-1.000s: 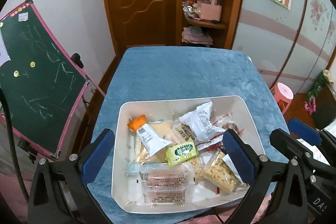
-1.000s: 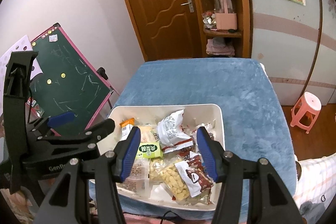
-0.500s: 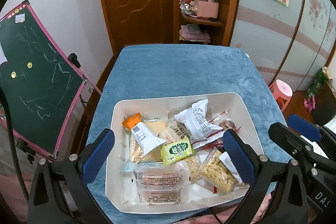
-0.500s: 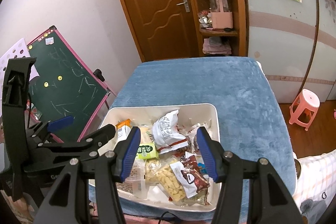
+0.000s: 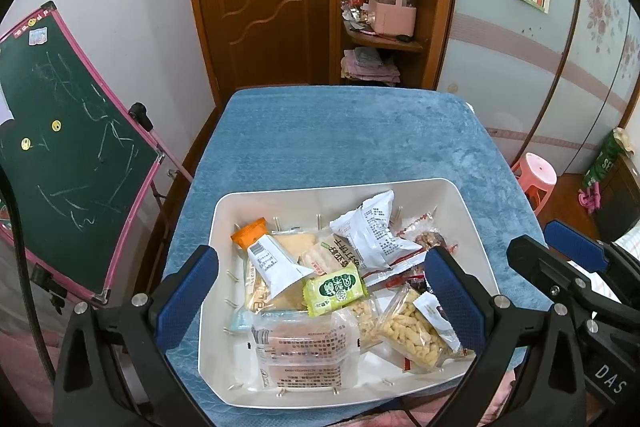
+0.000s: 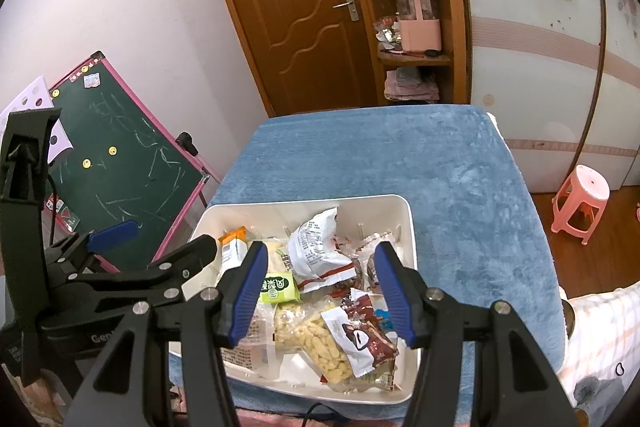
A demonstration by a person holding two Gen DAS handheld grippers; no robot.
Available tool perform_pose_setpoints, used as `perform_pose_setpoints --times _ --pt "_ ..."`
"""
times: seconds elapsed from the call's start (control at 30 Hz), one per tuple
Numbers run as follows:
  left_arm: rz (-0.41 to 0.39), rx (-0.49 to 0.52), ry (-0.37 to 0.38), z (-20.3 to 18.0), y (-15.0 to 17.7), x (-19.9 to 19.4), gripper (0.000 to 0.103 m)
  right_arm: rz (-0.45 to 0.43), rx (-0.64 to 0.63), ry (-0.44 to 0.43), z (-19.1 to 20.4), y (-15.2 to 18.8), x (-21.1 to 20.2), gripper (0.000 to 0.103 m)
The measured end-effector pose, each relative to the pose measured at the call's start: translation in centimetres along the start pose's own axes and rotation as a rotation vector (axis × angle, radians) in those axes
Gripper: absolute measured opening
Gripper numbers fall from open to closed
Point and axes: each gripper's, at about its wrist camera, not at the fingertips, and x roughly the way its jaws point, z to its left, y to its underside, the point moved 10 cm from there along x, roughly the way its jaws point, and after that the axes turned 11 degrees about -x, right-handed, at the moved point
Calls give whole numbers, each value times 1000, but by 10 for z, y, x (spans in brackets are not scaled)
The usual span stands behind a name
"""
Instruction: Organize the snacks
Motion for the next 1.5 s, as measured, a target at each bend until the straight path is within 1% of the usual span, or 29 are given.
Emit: perform_pose_setpoints --times 1.5 --pt "7 1 1 -2 4 3 103 3 13 -1 -3 4 0 56"
